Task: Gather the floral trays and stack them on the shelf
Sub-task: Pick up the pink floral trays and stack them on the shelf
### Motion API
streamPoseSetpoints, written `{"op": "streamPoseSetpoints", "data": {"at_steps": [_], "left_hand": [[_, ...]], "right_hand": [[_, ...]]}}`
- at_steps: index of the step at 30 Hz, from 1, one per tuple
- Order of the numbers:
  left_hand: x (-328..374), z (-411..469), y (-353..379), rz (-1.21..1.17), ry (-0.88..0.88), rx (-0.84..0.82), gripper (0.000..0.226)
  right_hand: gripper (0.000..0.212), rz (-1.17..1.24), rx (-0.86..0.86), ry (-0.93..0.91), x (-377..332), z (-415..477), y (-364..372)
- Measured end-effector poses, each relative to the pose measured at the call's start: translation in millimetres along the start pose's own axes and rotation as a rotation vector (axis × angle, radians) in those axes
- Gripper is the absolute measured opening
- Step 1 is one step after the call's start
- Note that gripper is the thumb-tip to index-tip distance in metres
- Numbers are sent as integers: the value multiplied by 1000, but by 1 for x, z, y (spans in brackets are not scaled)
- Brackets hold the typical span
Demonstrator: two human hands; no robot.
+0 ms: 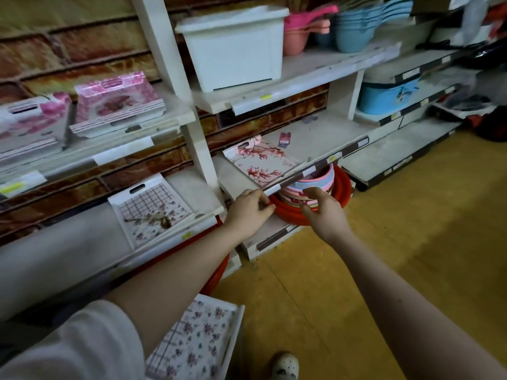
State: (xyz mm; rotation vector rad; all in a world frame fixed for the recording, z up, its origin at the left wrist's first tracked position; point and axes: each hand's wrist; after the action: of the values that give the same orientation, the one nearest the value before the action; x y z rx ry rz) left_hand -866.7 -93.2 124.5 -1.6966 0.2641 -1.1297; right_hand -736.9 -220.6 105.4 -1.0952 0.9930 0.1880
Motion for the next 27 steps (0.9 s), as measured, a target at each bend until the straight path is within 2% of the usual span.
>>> {"op": "streamPoseSetpoints", "data": {"at_steps": [12,23,27], "left_hand": [[-63,113,10,-164,-141,-121,20],[-58,177,40,-409,-288,-92,21],[-37,206,56,-467,-361,-38,15]], "right_hand": [[50,18,-154,128,13,120,40],[52,197,-238,225,52,174,37],[41,242,-276,253,83,194,23]]}}
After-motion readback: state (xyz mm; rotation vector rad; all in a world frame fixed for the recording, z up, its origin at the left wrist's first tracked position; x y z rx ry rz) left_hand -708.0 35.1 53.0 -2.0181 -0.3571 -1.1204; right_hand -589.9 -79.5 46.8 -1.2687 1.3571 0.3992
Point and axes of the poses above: each hand's wrist, its own z-axis towards the middle knuckle, its own y-axis out of the palm, x = y × z, and after that the axes turned 8 degrees about -x, right-handed
